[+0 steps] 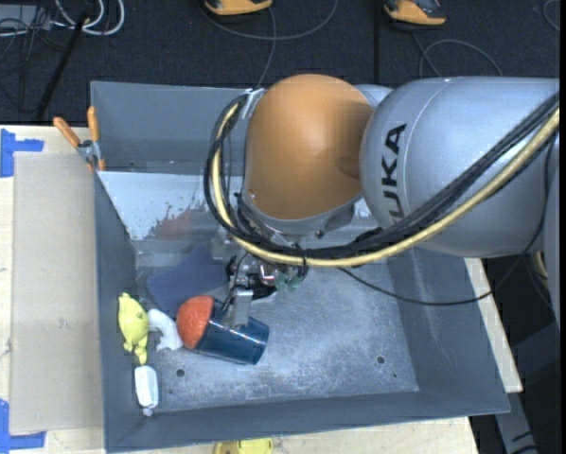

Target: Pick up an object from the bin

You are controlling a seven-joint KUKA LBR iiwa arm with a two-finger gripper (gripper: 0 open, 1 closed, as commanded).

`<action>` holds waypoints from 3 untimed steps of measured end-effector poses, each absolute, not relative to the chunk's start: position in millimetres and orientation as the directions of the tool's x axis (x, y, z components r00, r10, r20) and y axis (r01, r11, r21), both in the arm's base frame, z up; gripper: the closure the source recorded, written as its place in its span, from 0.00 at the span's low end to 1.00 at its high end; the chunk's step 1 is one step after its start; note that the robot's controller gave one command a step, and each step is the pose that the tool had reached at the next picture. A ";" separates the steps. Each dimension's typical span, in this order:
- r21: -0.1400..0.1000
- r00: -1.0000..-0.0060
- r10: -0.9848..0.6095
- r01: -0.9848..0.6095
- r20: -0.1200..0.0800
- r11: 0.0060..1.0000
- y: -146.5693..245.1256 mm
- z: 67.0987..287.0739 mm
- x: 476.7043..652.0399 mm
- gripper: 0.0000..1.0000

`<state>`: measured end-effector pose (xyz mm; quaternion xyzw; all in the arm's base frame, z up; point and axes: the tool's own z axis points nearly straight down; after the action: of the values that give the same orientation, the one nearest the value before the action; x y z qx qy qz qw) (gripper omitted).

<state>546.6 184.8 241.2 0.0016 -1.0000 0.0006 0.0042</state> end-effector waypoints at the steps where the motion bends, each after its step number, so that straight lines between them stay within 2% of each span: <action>1: 0.000 -1.000 0.001 0.001 0.001 1.000 183.8 245.8 548.2 0.00; 2: 0.001 -1.000 0.027 0.027 -0.004 1.000 170.2 192.9 534.1 0.00; 3: -0.001 -1.000 0.003 0.003 0.001 1.000 170.8 149.8 519.5 0.00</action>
Offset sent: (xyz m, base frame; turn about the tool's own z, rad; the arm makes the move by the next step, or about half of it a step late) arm -0.0200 -0.0224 -0.0745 0.0486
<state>519.5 170.8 149.8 -0.0013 -1.0000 0.0003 0.0005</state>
